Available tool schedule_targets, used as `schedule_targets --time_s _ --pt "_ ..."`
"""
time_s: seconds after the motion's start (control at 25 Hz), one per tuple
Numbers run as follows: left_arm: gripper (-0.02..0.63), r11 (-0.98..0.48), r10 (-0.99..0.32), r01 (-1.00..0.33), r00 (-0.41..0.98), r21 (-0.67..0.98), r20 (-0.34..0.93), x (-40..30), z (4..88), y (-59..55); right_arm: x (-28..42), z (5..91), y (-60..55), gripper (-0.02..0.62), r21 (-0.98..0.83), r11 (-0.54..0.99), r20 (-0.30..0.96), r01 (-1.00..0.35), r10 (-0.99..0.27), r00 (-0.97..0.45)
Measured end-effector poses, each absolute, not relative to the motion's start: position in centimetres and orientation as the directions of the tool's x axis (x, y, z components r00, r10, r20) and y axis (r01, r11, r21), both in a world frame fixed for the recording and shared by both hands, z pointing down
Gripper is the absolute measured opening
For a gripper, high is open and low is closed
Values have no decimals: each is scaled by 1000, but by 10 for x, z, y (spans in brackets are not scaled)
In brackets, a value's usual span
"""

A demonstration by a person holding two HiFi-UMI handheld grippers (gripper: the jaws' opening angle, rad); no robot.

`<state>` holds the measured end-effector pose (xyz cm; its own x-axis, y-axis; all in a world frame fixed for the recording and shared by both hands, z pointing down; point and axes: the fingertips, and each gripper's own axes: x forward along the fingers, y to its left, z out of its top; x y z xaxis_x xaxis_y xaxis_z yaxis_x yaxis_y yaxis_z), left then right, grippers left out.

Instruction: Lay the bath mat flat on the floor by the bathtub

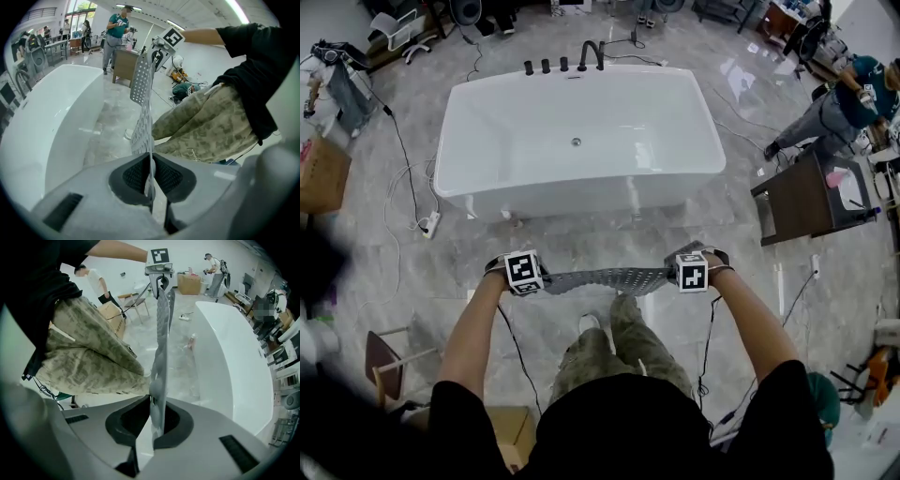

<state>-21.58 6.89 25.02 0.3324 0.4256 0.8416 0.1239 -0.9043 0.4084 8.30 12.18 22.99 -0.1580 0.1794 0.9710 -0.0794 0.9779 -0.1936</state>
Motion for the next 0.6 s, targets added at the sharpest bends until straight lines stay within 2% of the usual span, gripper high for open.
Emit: schedule_targets --time_s 0.24,0.6 --pt "26 -903 413 29 336 429 847 -222 280 50 75 264 92 23 -170 985 971 -42 160 -178" --pt "28 -884 414 -64 353 463 839 -186 310 29 117 303 53 23 -194 981 962 -30 184 -201"
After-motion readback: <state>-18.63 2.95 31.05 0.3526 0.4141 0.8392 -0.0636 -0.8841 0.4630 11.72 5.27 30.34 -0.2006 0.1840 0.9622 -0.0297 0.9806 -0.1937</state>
